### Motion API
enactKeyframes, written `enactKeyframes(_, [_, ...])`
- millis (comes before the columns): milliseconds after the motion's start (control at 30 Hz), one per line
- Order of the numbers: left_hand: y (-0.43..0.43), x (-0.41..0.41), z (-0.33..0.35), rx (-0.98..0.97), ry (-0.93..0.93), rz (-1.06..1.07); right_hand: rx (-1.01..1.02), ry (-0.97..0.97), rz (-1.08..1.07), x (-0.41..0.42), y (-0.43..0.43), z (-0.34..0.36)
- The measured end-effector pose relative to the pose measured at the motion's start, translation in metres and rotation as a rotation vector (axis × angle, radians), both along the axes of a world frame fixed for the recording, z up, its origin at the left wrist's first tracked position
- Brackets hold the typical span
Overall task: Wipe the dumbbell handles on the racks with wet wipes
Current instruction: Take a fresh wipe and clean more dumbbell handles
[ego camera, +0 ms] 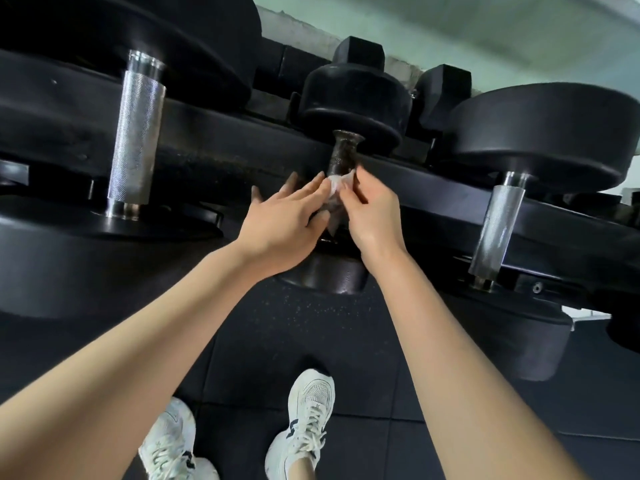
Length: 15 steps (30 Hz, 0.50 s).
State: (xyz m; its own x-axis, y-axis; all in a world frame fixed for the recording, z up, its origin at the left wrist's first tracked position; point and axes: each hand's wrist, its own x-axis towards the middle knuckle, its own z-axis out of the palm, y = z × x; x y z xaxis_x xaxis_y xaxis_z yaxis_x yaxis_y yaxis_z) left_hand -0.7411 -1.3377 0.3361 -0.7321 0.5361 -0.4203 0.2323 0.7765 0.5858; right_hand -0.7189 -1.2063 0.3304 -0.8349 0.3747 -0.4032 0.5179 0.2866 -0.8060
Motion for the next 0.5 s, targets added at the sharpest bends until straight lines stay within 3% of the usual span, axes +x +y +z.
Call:
enactKeyframes(200, [0.010,0.019,0.009,-0.106,-0.088,0.053,0.207,-0.161,0.042,0.015,-0.007,-0.004])
enactKeyframes(367, [0.029,-0.012,0.013,0.085,-0.233,0.261,0.144,-0.019,-0.231,-0.024,-0.011,-0.001])
enactKeyframes(500, [0.030,-0.008,0.015,0.154,-0.246,0.290,0.126,-0.087,-0.202,-0.004,-0.015,0.000])
